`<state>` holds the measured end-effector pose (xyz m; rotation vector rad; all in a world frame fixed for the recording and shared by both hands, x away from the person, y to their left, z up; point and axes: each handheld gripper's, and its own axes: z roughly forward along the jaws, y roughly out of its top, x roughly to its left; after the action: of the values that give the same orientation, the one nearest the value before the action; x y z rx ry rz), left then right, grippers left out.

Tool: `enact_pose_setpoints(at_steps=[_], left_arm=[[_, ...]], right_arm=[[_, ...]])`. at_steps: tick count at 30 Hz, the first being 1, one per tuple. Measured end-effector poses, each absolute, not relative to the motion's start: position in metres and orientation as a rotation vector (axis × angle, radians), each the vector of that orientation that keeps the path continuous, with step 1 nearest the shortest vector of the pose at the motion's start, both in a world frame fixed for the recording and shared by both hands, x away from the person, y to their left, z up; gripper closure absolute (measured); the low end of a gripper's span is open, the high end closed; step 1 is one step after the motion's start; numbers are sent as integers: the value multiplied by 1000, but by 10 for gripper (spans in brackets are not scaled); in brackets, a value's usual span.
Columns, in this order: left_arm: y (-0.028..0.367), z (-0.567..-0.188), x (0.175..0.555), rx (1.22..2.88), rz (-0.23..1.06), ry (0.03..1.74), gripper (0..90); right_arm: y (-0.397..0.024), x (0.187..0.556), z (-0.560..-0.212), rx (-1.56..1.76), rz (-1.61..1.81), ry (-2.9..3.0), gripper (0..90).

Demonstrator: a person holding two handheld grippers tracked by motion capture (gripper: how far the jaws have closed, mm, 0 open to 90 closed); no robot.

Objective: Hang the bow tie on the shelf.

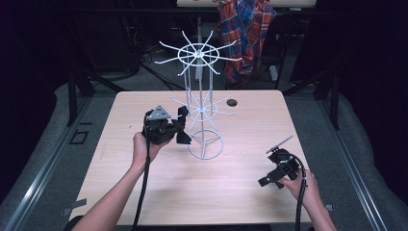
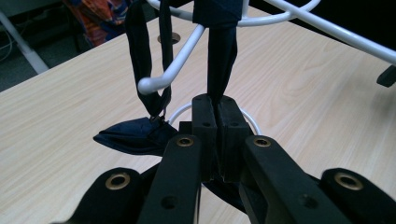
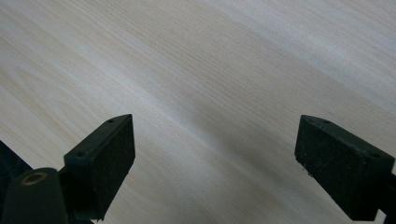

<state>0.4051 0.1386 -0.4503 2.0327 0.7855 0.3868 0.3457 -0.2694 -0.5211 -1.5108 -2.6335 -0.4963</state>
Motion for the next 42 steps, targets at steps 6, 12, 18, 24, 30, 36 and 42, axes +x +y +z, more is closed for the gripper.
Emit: enact_pose_setpoints(at_steps=[6, 12, 18, 24, 30, 36, 42], left_arm=[[139, -454, 405, 2020, 402, 802, 878], [140, -456, 407, 2003, 404, 829, 878], [141, -458, 408, 2019, 399, 843, 879], [139, -458, 409, 2027, 395, 837, 869], [138, -461, 411, 2046, 367, 852, 794], [142, -462, 412, 2036, 367, 856, 675], [148, -458, 411, 2040, 356, 872, 570]], right_arm=[[-272, 347, -521, -1487, -455, -2646, 121], [-271, 346, -522, -1508, -476, -2637, 121], [-272, 346, -523, -1512, -475, -2628, 121], [-272, 346, -524, -1515, -490, -2617, 121], [-275, 346, -524, -1512, -484, -2614, 120], [-276, 346, -524, -1502, -472, -2621, 120], [-277, 346, -524, -1506, -478, -2617, 120]])
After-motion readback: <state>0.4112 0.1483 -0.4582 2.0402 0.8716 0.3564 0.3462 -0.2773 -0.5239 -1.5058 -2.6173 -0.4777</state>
